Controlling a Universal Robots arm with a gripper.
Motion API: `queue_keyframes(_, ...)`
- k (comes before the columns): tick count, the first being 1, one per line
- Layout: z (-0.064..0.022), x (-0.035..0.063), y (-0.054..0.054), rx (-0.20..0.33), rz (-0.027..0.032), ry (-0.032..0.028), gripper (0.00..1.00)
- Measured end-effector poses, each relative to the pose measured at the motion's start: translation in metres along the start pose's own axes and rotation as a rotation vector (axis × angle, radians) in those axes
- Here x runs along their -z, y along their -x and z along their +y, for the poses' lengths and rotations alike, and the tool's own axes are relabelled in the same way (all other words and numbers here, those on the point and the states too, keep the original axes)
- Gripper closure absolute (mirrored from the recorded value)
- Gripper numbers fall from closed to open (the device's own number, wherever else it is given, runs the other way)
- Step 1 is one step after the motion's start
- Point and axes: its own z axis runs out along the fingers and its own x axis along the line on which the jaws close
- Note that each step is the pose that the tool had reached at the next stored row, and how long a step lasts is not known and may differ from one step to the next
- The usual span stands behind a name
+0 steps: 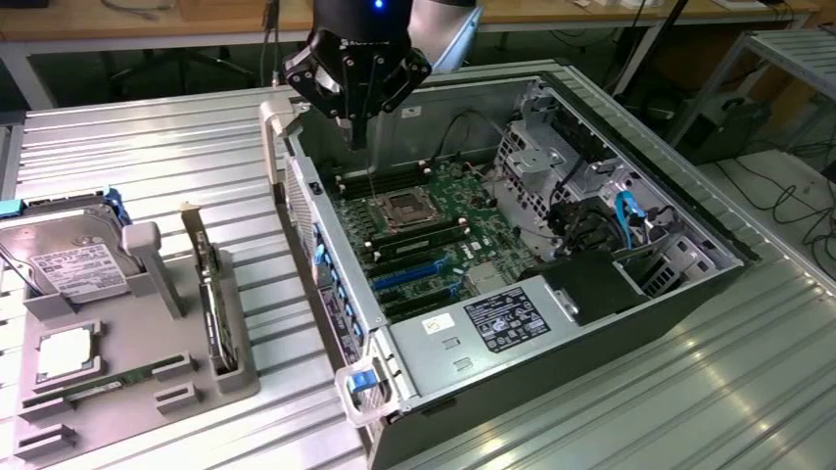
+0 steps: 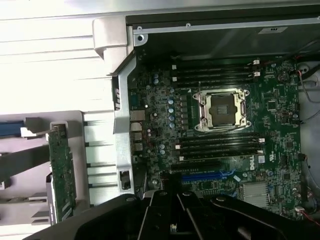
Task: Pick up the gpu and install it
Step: 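Reach for the gpu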
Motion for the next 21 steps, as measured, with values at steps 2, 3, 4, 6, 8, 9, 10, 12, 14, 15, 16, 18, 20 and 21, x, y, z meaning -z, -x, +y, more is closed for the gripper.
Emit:
queue_keyframes(2,-0.0014,0.0003,-0.009,0.0,0.0,0.0,0.89)
queue_keyframes(3,-0.0031,0.0006,-0.018,0.001,0.0001,-0.0001,0.89)
queue_keyframes(4,-0.0061,0.0009,-0.027,0.005,0.0003,0.0,0.89)
queue_keyframes(6,-0.0117,0.0016,-0.042,0.011,0.0006,0.0002,0.89)
queue_keyframes(8,-0.0147,0.0019,-0.051,0.013,0.0006,0.0003,0.89)
queue_keyframes(9,-0.0165,0.0022,-0.056,0.015,0.0007,0.0002,0.89)
queue_keyframes(10,-0.0192,0.0024,-0.064,0.017,0.0008,0.0004,0.89)
queue_keyframes(12,-0.0262,0.0031,-0.086,0.037,0.0016,0.0009,0.89)
queue_keyframes(14,-0.027,0.0032,-0.09,0.042,0.0018,0.001,0.89)
queue_keyframes(15,-0.0273,0.0033,-0.091,0.044,0.002,0.001,0.89)
queue_keyframes(16,-0.0277,0.0033,-0.092,0.046,0.0021,0.0011,0.89)
queue_keyframes(18,-0.0283,0.0034,-0.095,0.049,0.0022,0.0011,0.89)
queue_keyframes(20,-0.0289,0.0035,-0.097,0.052,0.0024,0.0012,0.89)
queue_keyframes(21,-0.0291,0.0034,-0.098,0.053,0.0024,0.0012,0.89)
